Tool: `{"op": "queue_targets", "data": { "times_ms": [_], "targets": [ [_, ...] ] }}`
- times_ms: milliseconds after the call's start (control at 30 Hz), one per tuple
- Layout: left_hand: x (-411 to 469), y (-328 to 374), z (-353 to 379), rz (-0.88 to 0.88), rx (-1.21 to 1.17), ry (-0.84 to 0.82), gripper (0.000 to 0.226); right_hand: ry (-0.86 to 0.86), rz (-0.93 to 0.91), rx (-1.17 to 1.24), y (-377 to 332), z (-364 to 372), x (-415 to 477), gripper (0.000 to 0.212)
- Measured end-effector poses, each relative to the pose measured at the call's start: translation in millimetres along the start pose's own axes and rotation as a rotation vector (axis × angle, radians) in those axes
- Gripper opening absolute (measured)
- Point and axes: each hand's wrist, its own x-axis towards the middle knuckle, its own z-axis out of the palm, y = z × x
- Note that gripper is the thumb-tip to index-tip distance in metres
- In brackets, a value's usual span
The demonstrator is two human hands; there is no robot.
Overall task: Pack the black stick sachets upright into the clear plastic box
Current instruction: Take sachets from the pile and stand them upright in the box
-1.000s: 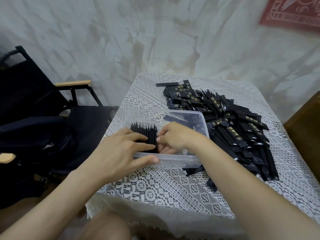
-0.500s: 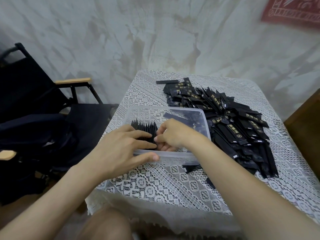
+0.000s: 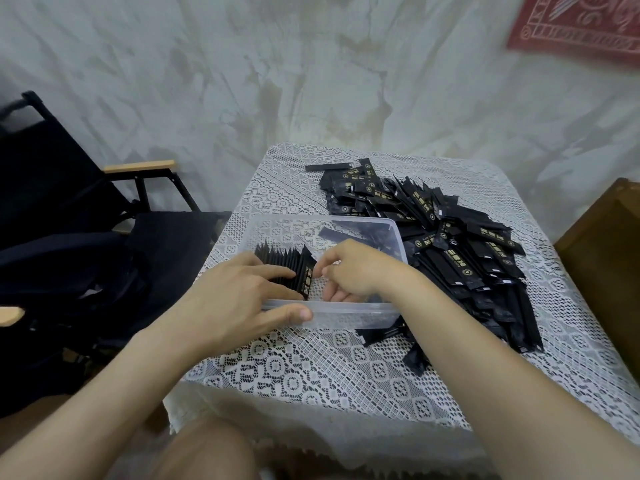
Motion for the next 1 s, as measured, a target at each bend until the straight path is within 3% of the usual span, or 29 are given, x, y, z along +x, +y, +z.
{"op": "queue_targets", "data": {
  "times_ms": [200, 1000],
  "targets": [
    [-1, 0, 1, 0.012, -0.009, 0.022, 0.068, -0.017, -0.049, -0.017, -3, 3, 2, 0.036],
    [5, 0, 1, 0.072, 0.08, -0.021, 0.066, -0.036, -0.115, -0.119, 4, 5, -5, 0.043]
  ]
}}
